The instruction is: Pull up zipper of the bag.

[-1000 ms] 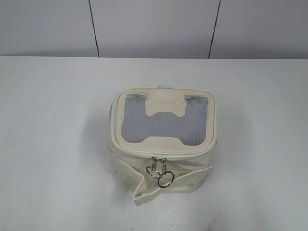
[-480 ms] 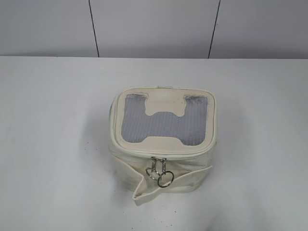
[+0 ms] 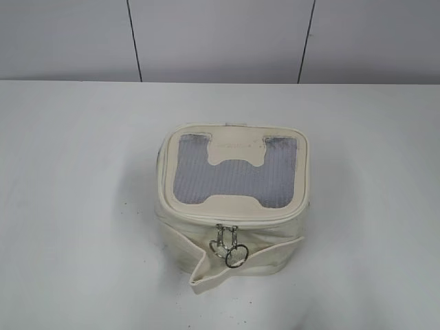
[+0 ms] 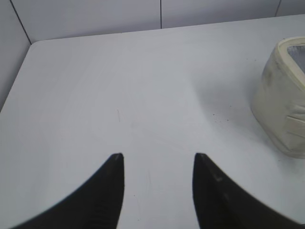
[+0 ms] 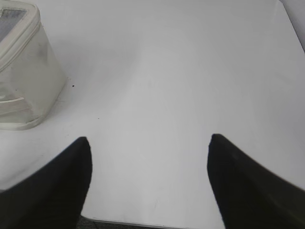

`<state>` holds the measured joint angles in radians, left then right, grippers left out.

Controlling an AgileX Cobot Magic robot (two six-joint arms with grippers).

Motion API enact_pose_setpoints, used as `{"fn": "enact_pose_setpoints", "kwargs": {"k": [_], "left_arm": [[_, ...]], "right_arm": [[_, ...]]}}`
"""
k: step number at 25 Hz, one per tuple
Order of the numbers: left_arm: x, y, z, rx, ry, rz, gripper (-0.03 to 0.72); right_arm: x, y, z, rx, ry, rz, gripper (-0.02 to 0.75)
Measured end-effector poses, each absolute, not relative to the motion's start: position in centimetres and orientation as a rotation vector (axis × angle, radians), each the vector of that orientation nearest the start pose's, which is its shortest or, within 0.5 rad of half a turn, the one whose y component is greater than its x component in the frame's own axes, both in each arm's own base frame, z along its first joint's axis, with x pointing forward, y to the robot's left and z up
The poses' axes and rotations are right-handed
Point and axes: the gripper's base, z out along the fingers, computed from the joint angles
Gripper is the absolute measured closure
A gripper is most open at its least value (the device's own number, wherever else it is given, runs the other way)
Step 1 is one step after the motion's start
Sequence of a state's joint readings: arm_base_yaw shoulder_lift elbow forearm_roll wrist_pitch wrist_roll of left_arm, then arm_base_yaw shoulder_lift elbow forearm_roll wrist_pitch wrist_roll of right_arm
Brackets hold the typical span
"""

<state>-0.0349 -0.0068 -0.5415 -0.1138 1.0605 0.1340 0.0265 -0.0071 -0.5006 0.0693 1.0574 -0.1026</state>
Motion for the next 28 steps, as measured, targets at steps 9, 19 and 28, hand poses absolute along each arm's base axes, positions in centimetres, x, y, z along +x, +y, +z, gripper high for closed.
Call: {"fn": "enact_pose_setpoints", "kwargs": {"k": [9,19,28], "left_arm": [[-1.16,-0.86,28.90,0.176,1.984,-0.071,0.325],[-1.16,-0.86,28.90,0.176,1.984,-0.071,0.325],[-1.16,-0.86,28.90,0.176,1.984,-0.071,0.325]], "right_arm": [[-0.62,0.53,27.78,-0.134,2.027,0.035,0.152],[-0.62,0.53,27.78,-0.134,2.027,0.035,0.152],[-0.62,0.53,27.78,-0.134,2.027,0.035,0.152]]}}
